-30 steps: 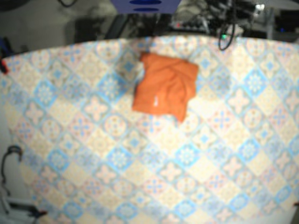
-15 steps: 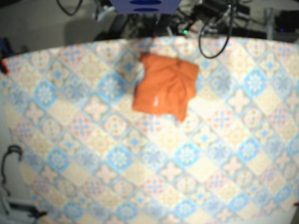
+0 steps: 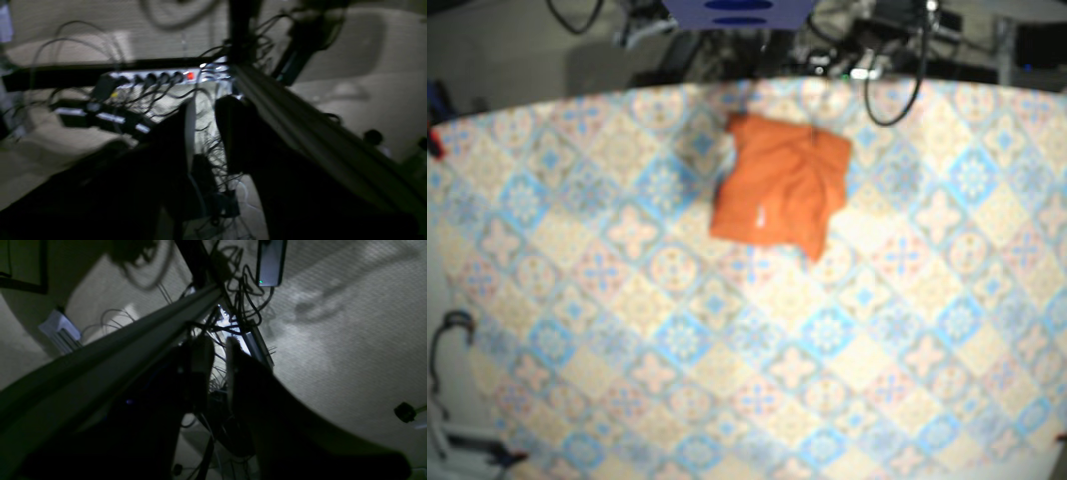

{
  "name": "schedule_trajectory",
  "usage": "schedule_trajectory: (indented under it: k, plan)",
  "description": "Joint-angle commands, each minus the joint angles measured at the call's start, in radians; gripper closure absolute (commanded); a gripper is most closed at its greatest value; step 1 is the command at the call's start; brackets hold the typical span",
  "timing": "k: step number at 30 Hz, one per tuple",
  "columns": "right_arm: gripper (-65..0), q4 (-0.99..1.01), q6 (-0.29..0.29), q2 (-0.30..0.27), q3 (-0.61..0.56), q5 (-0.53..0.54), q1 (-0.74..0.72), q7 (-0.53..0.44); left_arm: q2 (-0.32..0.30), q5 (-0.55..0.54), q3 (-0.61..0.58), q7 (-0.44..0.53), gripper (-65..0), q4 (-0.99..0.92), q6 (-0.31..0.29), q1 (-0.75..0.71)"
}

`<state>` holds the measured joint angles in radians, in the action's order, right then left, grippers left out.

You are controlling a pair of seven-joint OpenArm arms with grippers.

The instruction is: Fold the T-shirt properly

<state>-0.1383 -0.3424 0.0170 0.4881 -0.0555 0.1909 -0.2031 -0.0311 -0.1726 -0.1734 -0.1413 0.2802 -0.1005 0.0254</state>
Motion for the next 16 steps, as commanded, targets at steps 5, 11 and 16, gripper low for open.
schedule_trajectory:
  k: [5,11,16]
  plan:
    - [-9.3,-0.001,0.006,0.002,0.005,0.001,-0.028,-0.009,-0.003,0.000,0.001,0.025,-14.5,0.009,0.002,0.020]
    - [-9.1,-0.005,0.035,0.002,-0.001,-0.005,-0.031,-0.011,0.004,-0.009,0.002,0.029,-14.5,0.015,0.002,0.003]
    - [-9.1,-0.001,0.036,0.002,-0.001,-0.005,-0.032,-0.009,0.003,-0.009,0.005,0.030,-14.4,0.017,0.003,-0.002]
